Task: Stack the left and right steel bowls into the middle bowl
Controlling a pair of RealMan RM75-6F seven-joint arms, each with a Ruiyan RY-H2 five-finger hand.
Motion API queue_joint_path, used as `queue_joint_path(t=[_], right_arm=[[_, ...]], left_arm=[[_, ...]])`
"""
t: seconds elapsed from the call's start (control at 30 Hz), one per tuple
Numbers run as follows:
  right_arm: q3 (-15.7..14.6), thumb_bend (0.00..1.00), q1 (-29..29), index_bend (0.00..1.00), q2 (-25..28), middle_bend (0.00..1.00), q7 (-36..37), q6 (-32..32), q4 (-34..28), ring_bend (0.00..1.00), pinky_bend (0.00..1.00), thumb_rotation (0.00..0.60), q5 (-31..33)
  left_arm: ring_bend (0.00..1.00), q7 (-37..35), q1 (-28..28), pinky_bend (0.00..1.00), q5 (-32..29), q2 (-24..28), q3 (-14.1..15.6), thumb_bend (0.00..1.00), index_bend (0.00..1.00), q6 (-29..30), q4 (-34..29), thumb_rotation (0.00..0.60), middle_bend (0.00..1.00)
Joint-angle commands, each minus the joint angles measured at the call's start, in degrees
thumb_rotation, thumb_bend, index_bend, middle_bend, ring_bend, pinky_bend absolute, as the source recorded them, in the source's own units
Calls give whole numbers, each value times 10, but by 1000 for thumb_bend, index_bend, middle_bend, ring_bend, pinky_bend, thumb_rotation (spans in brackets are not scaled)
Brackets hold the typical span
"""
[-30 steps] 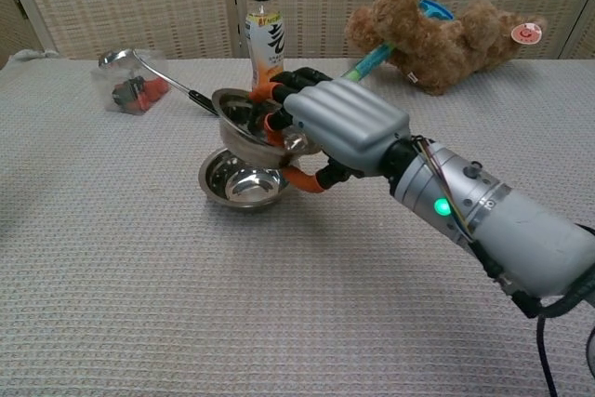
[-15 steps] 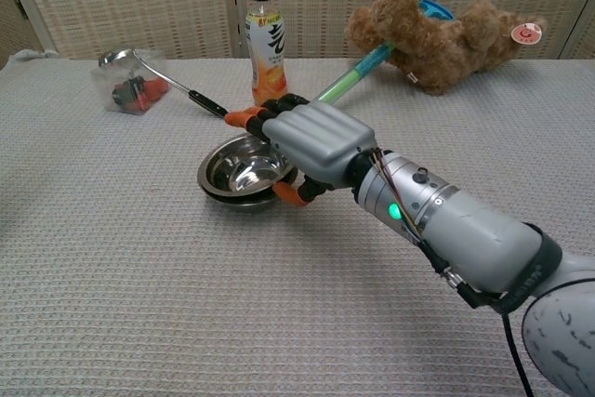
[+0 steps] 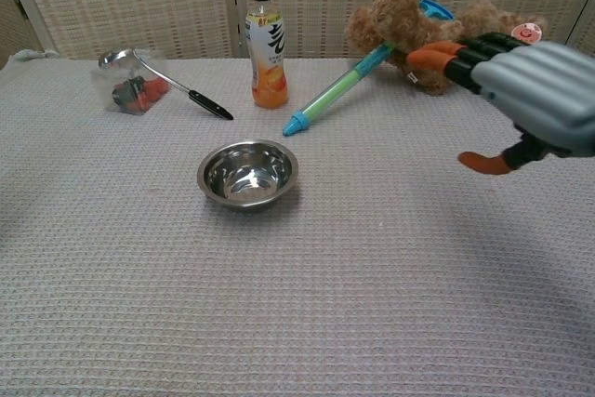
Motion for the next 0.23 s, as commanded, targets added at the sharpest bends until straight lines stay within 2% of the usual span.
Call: queue_joint_path(t=[0.03, 0.13, 0.23], right_arm=[[-50, 186, -119, 0, 57, 0, 61, 140, 32, 0, 0, 600, -14], [-57, 186, -157, 0, 55, 0, 111, 170, 75, 0, 0, 600, -6], [-62, 186, -162, 0, 80, 0, 152, 156, 56, 0, 0, 600, -8]], left_arm=[[0, 22, 3, 47, -1, 21, 10, 427, 0, -16, -34, 600, 23], [0, 36, 4, 47, -2, 27, 12, 428, 0, -24, -50, 600, 22], [0, 43, 2, 47, 2, 28, 12, 428, 0, -25, -56, 600, 20]])
